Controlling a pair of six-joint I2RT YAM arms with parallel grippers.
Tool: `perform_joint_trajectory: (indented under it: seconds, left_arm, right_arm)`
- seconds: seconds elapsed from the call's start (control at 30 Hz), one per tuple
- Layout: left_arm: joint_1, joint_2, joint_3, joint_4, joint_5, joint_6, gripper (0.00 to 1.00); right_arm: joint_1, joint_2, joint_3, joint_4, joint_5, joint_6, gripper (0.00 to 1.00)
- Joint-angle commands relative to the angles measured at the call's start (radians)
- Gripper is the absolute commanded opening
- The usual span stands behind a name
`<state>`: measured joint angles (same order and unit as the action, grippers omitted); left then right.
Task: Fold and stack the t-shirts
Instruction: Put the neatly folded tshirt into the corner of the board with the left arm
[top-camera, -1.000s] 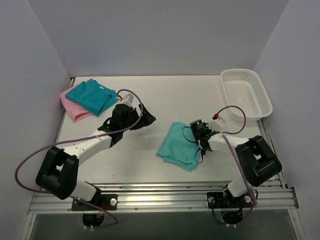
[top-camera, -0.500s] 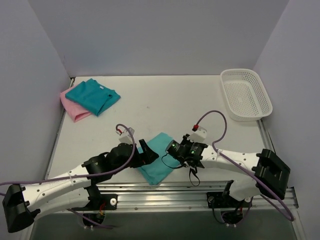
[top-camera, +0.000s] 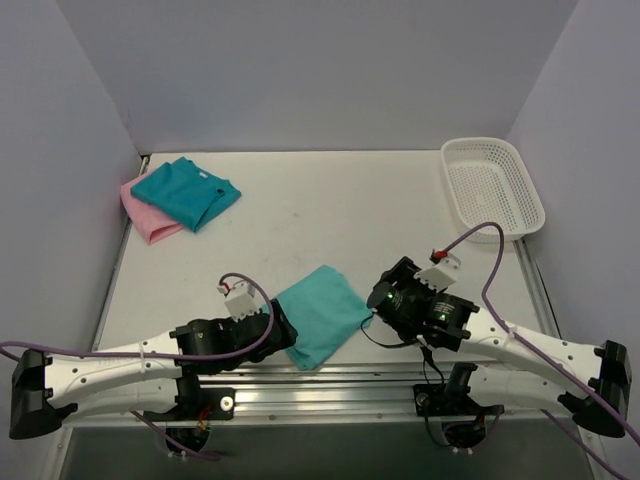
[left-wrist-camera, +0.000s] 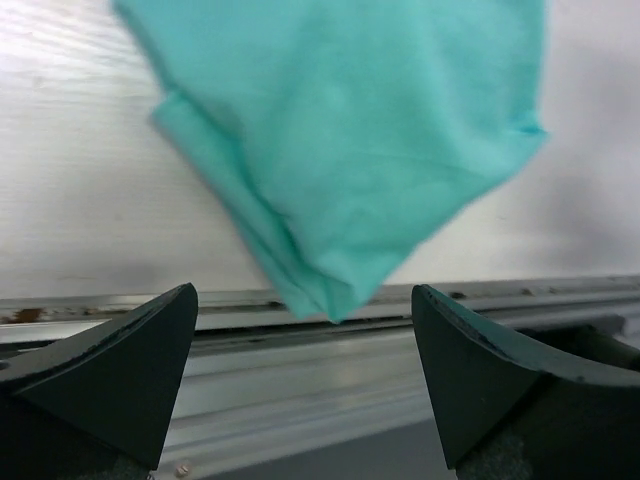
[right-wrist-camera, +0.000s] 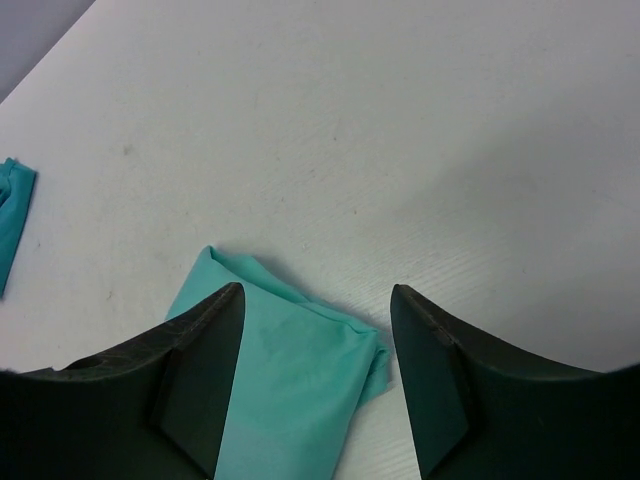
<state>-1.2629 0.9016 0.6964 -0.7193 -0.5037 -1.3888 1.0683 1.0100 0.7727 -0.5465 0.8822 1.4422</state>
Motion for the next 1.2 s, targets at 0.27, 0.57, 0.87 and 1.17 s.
perform_joint_trajectory:
  seconds: [0.27, 0.57, 0.87, 1.17]
  left_arm:
    - [-0.006, -0.121, -0.379, 0.211, -0.147, -0.326, 0.95]
    - [-0.007, 0.051, -0.433, 0.516, -0.170, -0.332, 0.95]
    - [-0.006, 0.253, -0.411, 0.691, -0.141, -0.346, 0.95]
    - [0.003, 0.402, -0.417, 0.843, -0.134, -0.342, 0.30]
  right_arm:
    - [0.007, -0.180, -0.019, -0.205, 0.097, 0.035, 0.56]
    - [0.007, -0.205, -0.041, -0.204, 0.113, 0.030, 0.56]
    - [0.005, -0.171, -0.036, -0.181, 0.124, 0.012, 0.57]
    - [0.005, -0.197, -0.044, -0.204, 0.133, 0.017, 0.57]
